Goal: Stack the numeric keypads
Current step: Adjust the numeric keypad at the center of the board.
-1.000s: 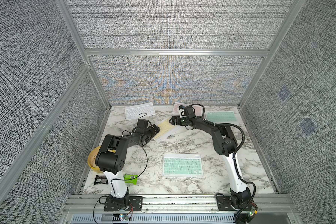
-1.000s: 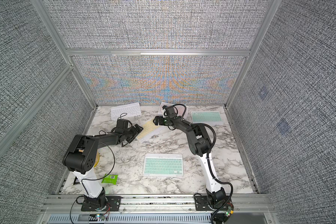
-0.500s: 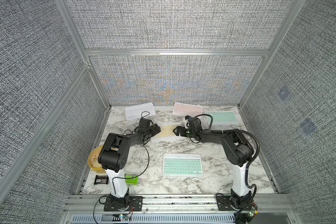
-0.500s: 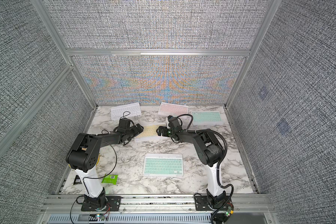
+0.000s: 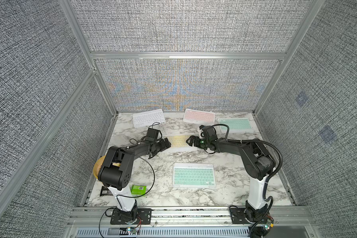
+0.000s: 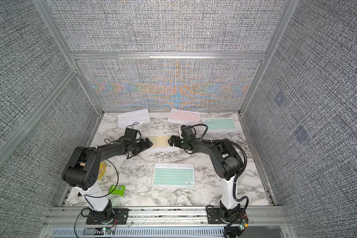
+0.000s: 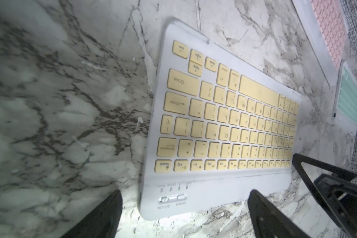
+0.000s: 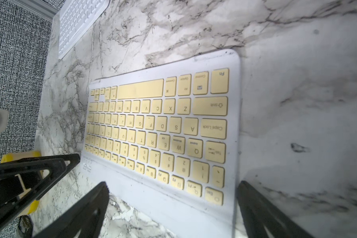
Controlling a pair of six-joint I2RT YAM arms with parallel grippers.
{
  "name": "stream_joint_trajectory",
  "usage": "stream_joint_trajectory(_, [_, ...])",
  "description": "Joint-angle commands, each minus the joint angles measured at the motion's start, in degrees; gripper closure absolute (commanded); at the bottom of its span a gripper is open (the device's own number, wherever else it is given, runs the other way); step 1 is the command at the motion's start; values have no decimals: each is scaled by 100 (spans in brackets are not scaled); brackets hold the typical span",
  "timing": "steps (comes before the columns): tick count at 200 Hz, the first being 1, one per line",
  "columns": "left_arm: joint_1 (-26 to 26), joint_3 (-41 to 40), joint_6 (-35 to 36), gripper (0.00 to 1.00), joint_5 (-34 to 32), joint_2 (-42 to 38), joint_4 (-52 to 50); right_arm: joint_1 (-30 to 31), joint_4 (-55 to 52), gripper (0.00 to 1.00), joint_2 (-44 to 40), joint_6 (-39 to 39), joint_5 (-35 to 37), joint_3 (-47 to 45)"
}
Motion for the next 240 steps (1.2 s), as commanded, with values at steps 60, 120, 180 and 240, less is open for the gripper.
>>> stream_joint_trajectory(60, [2,-185,-272,4,905,47,137,210,-997,1,329,323,-63,-11])
stream_joint_trajectory(120, [-2,-371,-27,4,714,-248,-366,304,-909,1,381,497,-16,-132])
stream_joint_trajectory(180, [-3,-337,136,3,109,-519,-996,304,-986,1,280,472,92,-245])
stream_joint_trajectory(240, [-4,-384,-33,2,346,-360,-572,321,-995,1,330,469,37,-191])
